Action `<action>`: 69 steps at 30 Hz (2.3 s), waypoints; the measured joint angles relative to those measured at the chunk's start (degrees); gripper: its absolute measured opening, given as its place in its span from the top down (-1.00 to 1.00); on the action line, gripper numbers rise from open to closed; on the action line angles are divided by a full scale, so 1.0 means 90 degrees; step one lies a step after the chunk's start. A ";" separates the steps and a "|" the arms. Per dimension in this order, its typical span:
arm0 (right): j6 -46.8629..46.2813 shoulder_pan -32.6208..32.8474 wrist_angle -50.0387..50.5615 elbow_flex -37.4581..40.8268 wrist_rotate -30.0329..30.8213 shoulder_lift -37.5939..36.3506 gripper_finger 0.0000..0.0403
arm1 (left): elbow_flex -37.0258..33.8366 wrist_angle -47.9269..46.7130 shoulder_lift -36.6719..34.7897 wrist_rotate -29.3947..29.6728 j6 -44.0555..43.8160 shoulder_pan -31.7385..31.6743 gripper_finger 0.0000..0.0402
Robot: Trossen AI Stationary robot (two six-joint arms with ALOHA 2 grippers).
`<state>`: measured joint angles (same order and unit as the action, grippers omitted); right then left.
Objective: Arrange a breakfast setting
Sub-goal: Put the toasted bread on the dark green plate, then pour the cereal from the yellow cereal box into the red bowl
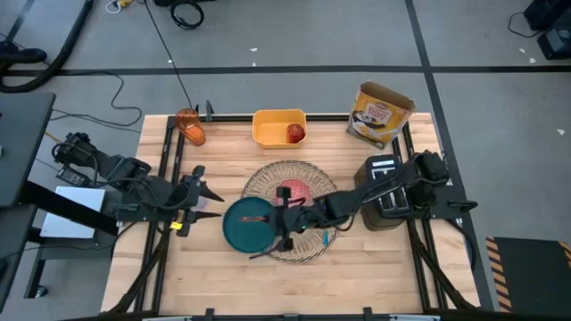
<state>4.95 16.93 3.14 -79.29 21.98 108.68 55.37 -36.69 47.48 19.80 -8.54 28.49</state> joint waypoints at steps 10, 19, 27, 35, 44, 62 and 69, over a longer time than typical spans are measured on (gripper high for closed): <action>0.2551 0.0324 -0.0472 -0.0562 0.0934 0.0999 0.91 | 0.0000 0.0051 0.0002 0.0655 0.0243 -0.0122 0.04; 0.4101 0.0440 -0.0299 -0.1003 0.1258 0.1690 0.91 | 0.0000 0.0134 0.0007 0.0662 0.0409 -0.0413 0.04; 0.4188 0.0281 0.0076 -0.1010 0.1176 0.1873 0.89 | 0.0000 0.0137 0.0010 0.0660 0.0427 -0.0444 0.04; 0.4352 0.0249 0.0062 -0.1003 0.1128 0.1984 0.83 | 0.0000 0.0153 0.0010 0.0657 0.0372 -0.0439 0.04; 0.3509 0.0291 0.0514 -0.1001 0.1064 0.1970 0.38 | 0.0000 0.0137 0.0012 0.0658 0.0354 -0.0439 0.04; -0.0606 0.0134 0.3313 -0.0991 0.0659 -0.0426 0.24 | -0.0005 0.0223 0.0012 0.0658 0.0180 -0.0439 0.04; -0.2084 -0.0319 0.4193 -0.0137 0.1049 -0.2009 0.05 | -0.0005 0.0384 0.0015 0.0660 0.0238 -0.0439 0.04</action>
<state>-13.81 14.05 40.88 -80.52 31.42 90.61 55.33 -33.23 47.62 25.74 -6.39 24.53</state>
